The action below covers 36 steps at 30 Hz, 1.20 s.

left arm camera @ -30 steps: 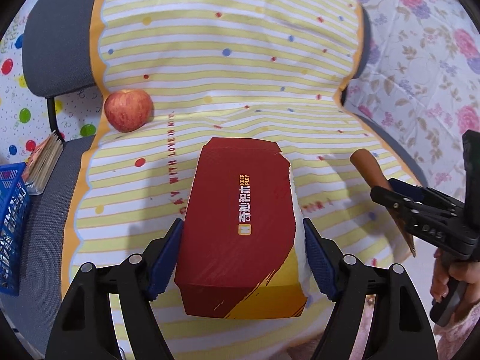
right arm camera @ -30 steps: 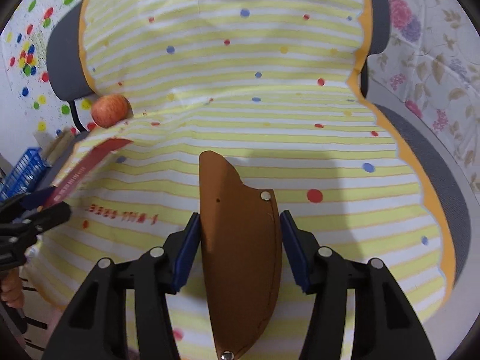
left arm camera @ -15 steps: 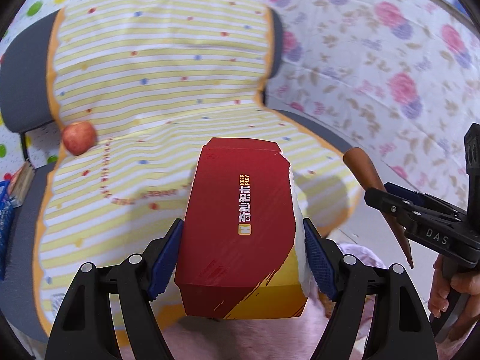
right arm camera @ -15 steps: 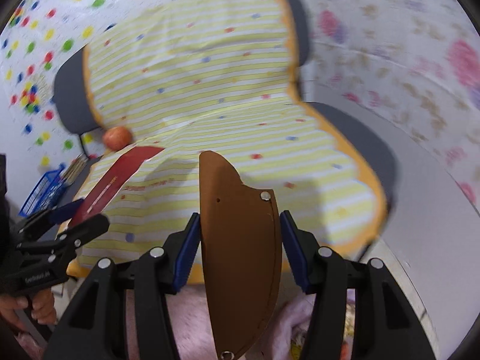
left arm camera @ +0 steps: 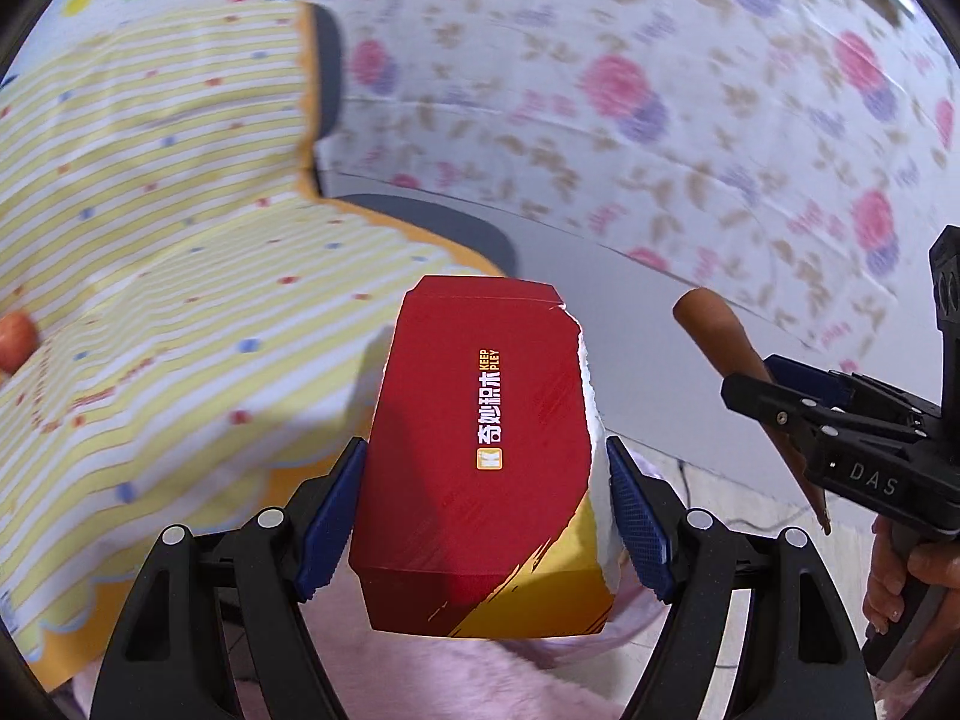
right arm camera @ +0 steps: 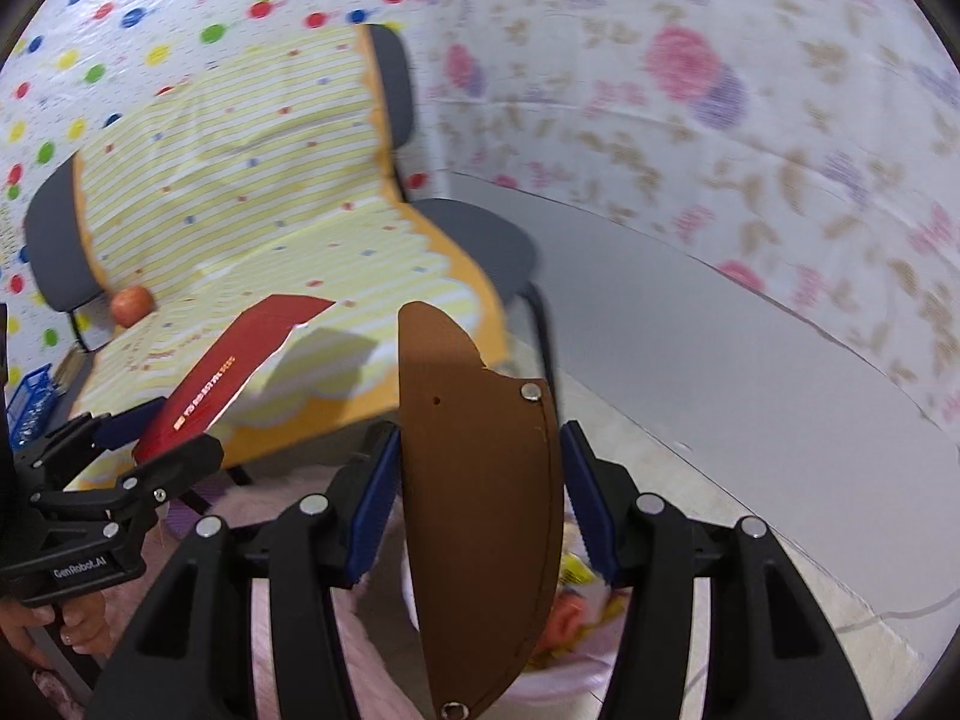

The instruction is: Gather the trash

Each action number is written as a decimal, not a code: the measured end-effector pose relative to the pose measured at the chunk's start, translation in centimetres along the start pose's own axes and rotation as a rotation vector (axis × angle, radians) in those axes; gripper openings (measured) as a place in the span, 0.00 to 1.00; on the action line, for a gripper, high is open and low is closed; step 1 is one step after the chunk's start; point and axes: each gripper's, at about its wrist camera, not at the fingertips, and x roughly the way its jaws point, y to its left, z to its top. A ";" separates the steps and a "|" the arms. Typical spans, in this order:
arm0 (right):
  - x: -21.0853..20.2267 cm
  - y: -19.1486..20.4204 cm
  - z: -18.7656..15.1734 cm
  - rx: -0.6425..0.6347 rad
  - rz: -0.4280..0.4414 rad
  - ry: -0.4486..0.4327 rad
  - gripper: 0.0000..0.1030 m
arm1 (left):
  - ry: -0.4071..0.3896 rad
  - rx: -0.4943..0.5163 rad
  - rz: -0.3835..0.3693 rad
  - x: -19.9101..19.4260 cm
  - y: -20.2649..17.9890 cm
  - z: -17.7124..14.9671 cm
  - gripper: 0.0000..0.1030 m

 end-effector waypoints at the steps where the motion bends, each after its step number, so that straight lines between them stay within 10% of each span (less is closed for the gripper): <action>1: -0.1 -0.6 -0.4 0.011 -0.005 0.003 0.51 | 0.008 0.017 -0.014 0.6 -0.8 0.0 0.74; 16: 2.7 -7.3 -1.1 0.207 0.015 0.026 0.67 | 0.105 0.080 -0.042 6.7 -4.1 1.0 0.85; 36: -2.4 -2.6 0.4 0.066 0.072 -0.019 0.94 | 0.137 -0.018 0.166 -0.5 0.4 0.2 0.92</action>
